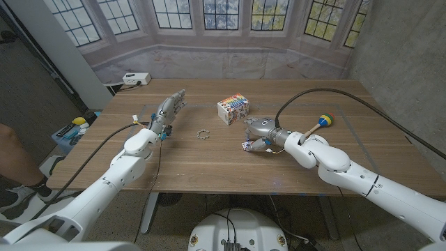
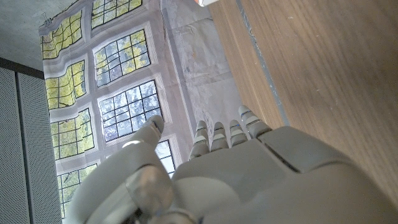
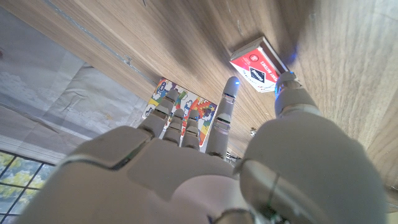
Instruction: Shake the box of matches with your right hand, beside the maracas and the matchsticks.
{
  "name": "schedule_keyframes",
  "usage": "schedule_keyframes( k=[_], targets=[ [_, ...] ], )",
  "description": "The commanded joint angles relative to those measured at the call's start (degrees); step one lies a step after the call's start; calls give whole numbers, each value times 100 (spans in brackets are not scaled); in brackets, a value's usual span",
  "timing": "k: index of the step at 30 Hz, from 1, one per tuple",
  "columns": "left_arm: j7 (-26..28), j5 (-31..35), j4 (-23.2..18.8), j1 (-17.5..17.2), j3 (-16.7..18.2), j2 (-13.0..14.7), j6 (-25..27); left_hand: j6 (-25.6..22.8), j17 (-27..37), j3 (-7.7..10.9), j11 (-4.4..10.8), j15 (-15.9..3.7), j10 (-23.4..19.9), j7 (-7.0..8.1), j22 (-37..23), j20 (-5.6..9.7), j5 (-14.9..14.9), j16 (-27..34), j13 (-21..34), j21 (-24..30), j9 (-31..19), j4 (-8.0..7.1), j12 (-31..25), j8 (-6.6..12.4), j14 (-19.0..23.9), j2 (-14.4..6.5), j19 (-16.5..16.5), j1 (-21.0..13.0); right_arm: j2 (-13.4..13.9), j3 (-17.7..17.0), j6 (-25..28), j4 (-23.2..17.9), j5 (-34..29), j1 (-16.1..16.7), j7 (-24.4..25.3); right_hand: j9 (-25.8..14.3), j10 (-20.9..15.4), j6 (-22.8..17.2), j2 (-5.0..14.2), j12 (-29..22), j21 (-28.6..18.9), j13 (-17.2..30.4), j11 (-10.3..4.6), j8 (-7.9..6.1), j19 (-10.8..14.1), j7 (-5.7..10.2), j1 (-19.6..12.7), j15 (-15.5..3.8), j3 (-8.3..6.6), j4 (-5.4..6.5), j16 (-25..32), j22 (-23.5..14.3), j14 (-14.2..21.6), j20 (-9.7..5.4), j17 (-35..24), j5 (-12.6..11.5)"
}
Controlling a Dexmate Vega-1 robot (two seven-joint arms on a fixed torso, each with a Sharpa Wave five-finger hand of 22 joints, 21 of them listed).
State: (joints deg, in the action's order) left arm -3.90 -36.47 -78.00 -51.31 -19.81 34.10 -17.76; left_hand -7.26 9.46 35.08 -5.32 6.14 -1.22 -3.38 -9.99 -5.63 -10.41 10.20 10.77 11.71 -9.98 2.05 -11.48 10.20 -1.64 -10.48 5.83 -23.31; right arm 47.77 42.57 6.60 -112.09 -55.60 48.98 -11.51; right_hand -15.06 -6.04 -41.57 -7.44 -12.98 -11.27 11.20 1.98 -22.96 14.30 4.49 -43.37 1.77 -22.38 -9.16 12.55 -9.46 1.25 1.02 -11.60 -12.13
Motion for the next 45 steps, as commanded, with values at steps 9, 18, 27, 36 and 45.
schedule_keyframes(
  k=[9, 18, 27, 36, 45],
  targets=[
    [-13, -17, -30, -46, 11, 23, -16, -55, 28, -9, -22, 30, 7, 31, -30, -43, -37, 12, 32, -9, -34, 33, -54, 37, -1, -11, 25, -62, 4, 41, -14, 61, 27, -19, 51, -24, -100, -147, 19, -29, -27, 15, -40, -91, 97, 39, -110, -24, -71, 7, 31, -30, 106, -18, -28, -61],
    [-44, -22, -9, -33, 11, 23, -33, -58, 29, -13, -20, 27, 8, 24, -30, -42, -37, 10, 32, -9, -34, 34, -53, 37, -5, -9, 25, -64, 28, 31, -40, 63, 86, -42, -6, -16, -171, -277, 28, -25, -24, 15, -99, -145, 132, 54, -85, -60, -69, 33, 38, -30, 137, -27, -37, -61],
    [-24, -24, -52, -77, 11, 29, -29, -56, 29, -17, -31, 27, 16, 22, -30, -48, -36, 10, 32, -12, -34, 34, -49, 36, -8, -10, 18, -66, 64, 23, -87, 81, 140, -62, -55, -5, -159, -263, 37, -2, -18, 15, -127, -136, 137, 80, -86, -67, -70, 38, 35, -30, 143, -33, -36, -60],
    [-6, -9, -91, -96, 15, 45, -30, -58, 30, -21, -21, 29, 12, 20, -31, -53, -37, 10, 32, -14, -34, 34, -51, 36, -11, -12, 12, -69, 46, 32, -118, 112, 143, -71, 0, 16, -224, -409, 71, 2, -18, 14, -183, -185, 174, 122, -119, -106, -101, 35, 42, -29, 183, -52, -40, -70],
    [-30, -19, -81, -94, 12, 45, -29, -55, 30, -24, -17, 26, 17, 24, -31, -62, -36, 10, 32, -14, -34, 34, -50, 34, -12, -12, 10, -70, 35, 37, -109, 113, 145, -73, 10, 33, -291, -517, 102, 0, -20, 14, -205, -222, 211, 137, -144, -119, -128, 35, 51, -29, 225, -67, -44, -78]
  ],
)
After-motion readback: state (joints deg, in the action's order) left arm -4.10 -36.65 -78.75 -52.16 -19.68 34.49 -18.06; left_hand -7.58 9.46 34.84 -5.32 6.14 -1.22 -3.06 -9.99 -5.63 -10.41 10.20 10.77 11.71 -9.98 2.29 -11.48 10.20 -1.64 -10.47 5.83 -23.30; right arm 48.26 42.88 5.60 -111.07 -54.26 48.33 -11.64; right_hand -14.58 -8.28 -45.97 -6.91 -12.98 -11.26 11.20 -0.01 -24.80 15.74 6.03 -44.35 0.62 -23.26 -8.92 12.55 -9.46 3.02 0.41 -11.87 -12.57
